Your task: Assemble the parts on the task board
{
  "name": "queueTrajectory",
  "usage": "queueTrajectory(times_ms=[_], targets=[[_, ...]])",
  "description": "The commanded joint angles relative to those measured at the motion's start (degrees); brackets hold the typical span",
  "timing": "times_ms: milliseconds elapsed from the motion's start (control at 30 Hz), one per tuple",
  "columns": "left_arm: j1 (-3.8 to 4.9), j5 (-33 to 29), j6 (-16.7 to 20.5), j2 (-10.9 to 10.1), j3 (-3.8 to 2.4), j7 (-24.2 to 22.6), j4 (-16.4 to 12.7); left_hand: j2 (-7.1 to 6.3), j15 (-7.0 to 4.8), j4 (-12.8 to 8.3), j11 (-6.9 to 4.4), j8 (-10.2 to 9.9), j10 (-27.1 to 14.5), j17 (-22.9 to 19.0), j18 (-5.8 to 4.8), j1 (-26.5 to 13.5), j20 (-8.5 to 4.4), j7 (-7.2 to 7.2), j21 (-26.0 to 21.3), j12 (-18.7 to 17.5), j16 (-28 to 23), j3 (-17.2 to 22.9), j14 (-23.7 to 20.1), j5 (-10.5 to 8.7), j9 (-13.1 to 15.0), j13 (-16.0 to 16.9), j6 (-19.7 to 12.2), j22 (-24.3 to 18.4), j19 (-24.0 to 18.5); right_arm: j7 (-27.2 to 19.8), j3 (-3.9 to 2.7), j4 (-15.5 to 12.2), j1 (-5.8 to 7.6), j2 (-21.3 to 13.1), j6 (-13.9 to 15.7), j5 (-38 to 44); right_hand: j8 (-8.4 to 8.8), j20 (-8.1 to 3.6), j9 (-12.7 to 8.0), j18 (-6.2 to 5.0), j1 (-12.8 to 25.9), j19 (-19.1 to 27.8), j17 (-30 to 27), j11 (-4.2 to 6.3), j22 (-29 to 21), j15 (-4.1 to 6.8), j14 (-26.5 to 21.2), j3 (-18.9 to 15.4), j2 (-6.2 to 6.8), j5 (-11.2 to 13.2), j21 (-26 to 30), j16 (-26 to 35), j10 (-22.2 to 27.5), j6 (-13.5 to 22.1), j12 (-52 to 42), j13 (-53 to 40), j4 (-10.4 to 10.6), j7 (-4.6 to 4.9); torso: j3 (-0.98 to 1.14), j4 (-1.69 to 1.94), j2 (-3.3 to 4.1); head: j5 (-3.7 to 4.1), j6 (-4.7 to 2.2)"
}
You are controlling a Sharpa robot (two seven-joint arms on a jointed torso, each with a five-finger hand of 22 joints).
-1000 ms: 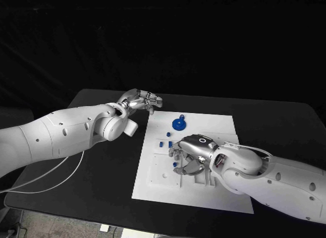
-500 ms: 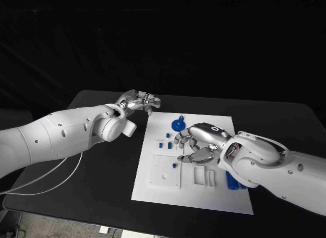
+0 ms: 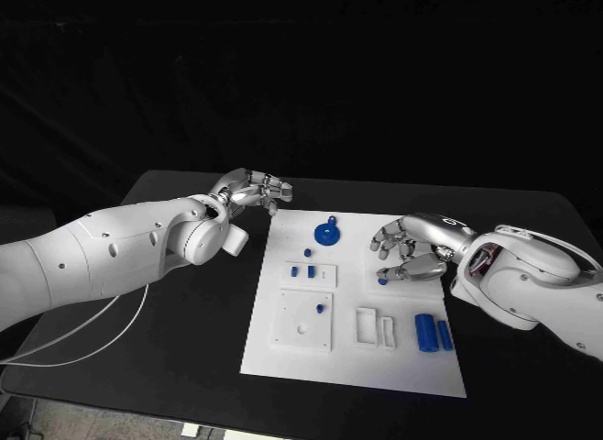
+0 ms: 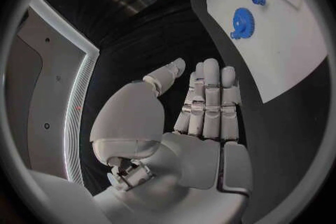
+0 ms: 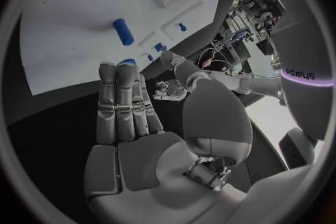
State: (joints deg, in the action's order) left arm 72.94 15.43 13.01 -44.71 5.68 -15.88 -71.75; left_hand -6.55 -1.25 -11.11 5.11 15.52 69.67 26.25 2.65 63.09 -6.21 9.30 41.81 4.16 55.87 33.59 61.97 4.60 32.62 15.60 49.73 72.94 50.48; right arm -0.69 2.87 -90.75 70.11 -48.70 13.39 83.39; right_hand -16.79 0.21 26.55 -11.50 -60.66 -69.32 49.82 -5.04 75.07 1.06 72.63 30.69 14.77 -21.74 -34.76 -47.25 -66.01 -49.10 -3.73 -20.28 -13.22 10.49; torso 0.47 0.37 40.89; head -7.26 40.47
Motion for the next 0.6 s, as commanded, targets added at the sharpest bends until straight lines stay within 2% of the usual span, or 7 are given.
queueTrajectory(times_ms=[33, 100, 167, 367, 533, 567, 600], targets=[[0.07, 0.21, -0.14, 0.00, -0.03, -0.67, -0.01, -0.35, 0.37, 0.31, 0.24, 0.23, 0.09, 0.07, 0.82, -0.14, -0.32, 0.05, -0.23, -0.04, -0.40, -0.02, -0.03, -0.25, 0.05, 0.00, -0.39, 0.07, 0.26, 3.60, 0.03, 0.35, 0.00, -0.45, -6.72, 3.82, 0.13, 0.27, 0.04, -3.50, -0.48, 0.58, -0.04, -0.70, 1.00, -0.31, -0.63, -0.22, 0.37, 0.81, -0.09, -0.23, 1.09, 0.31, -0.05, 0.14, -0.47, 0.14, 0.07, -0.06, 0.01, 0.07, -0.05], [0.07, 0.21, -0.20, 0.01, -0.03, -0.68, -0.03, -0.35, 0.37, 0.31, 0.24, 0.23, 0.09, 0.08, 0.82, -0.14, -0.31, 0.05, -0.23, -0.03, -0.40, -0.01, -0.03, -0.25, 0.06, 0.01, -0.40, 0.08, 0.26, 3.89, 0.05, 0.26, -0.01, -0.75, -6.80, 4.98, 0.21, 0.62, 0.00, -3.50, 0.40, 1.35, -0.13, -1.04, 1.00, -0.65, -1.47, -0.96, 0.56, 4.37, 0.11, -0.21, 2.03, 0.59, 0.13, 0.46, 0.18, -0.04, 0.10, -0.07, 0.01, 0.11, -0.10], [0.07, 0.21, -0.26, -0.02, -0.03, -0.69, -0.01, -0.35, 0.37, 0.32, 0.24, 0.24, 0.09, 0.08, 0.82, -0.13, -0.31, 0.05, -0.23, -0.03, -0.41, -0.01, -0.02, -0.25, 0.06, 0.01, -0.40, 0.08, 0.26, 4.20, 0.10, 0.08, -0.01, -1.04, -6.64, 5.65, 0.35, 0.73, -0.18, -3.50, 0.50, 1.74, -0.15, -1.26, 1.00, -0.85, -1.85, -1.16, 0.76, 7.67, 0.16, -0.46, 2.86, 0.90, -0.04, 0.95, 0.73, 0.28, 0.07, 0.03, 0.03, 0.17, -0.08], [0.06, 0.21, -0.31, 0.04, -0.03, -0.69, 0.08, -0.36, 0.37, 0.33, 0.25, 0.25, 0.08, 0.10, 0.82, -0.14, -0.31, 0.05, -0.24, -0.03, -0.41, -0.02, -0.02, -0.26, 0.07, 0.01, -0.40, 0.10, 0.26, 4.54, 0.64, 0.10, -0.03, -0.98, -6.81, 7.40, 0.30, 0.77, -0.33, -3.50, 0.11, 1.92, -0.19, -1.31, 1.03, -0.90, -2.13, -1.19, 1.00, 9.10, 0.04, -0.85, 3.03, 0.94, -0.30, 1.47, 1.12, -0.27, 0.11, -0.02, -0.01, 0.46, -0.14], [0.06, 0.21, -0.43, 0.07, -0.03, -0.71, 0.08, -0.35, 0.38, 0.35, 0.25, 0.26, 0.08, 0.11, 0.82, -0.15, -0.30, 0.05, -0.25, -0.02, -0.42, -0.02, -0.02, -0.26, 0.07, 0.01, -0.41, 0.11, 0.26, 4.92, 1.24, 0.36, -0.07, -0.54, -6.56, 9.02, 0.13, 0.74, -0.38, -3.50, -0.76, 1.96, -0.24, -1.24, 1.04, -0.84, -2.24, -0.87, 0.72, 9.62, -0.08, -1.14, 2.79, 0.71, -0.54, 1.72, 1.16, -0.53, -0.01, 0.15, 0.04, 0.79, -0.13], [0.06, 0.21, -0.41, 0.08, -0.03, -0.74, 0.09, -0.35, 0.38, 0.35, 0.25, 0.26, 0.08, 0.11, 0.82, -0.15, -0.30, 0.06, -0.25, -0.02, -0.42, -0.02, -0.02, -0.26, 0.07, 0.01, -0.41, 0.11, 0.26, 5.06, 1.32, 0.53, -0.09, -0.35, -6.32, 9.33, 0.03, 0.69, -0.39, -3.50, -1.55, 1.87, -0.26, -1.15, 1.04, -0.74, -2.16, -0.34, 0.42, 10.52, -0.18, -1.32, 2.50, 0.55, -0.72, 1.79, 1.17, -0.62, -0.01, 0.15, 0.04, 0.79, -0.13], [0.06, 0.21, -0.19, 0.09, -0.03, -1.01, 0.10, -0.35, 0.38, 0.36, 0.25, 0.26, 0.08, 0.12, 0.82, -0.15, -0.30, 0.06, -0.26, -0.02, -0.43, -0.02, -0.02, -0.26, 0.08, 0.02, -0.41, 0.12, 0.26, 5.17, 1.48, 0.90, -0.22, 0.04, -5.85, 9.70, -0.12, 0.67, -0.47, -3.50, -2.87, 1.67, -0.38, -1.07, 0.97, -0.63, -2.09, 1.34, 0.64, 13.51, -0.30, -1.56, 2.18, 0.22, -0.93, 2.00, 1.80, -0.64, -0.02, 0.13, 0.04, 0.84, -0.12]])
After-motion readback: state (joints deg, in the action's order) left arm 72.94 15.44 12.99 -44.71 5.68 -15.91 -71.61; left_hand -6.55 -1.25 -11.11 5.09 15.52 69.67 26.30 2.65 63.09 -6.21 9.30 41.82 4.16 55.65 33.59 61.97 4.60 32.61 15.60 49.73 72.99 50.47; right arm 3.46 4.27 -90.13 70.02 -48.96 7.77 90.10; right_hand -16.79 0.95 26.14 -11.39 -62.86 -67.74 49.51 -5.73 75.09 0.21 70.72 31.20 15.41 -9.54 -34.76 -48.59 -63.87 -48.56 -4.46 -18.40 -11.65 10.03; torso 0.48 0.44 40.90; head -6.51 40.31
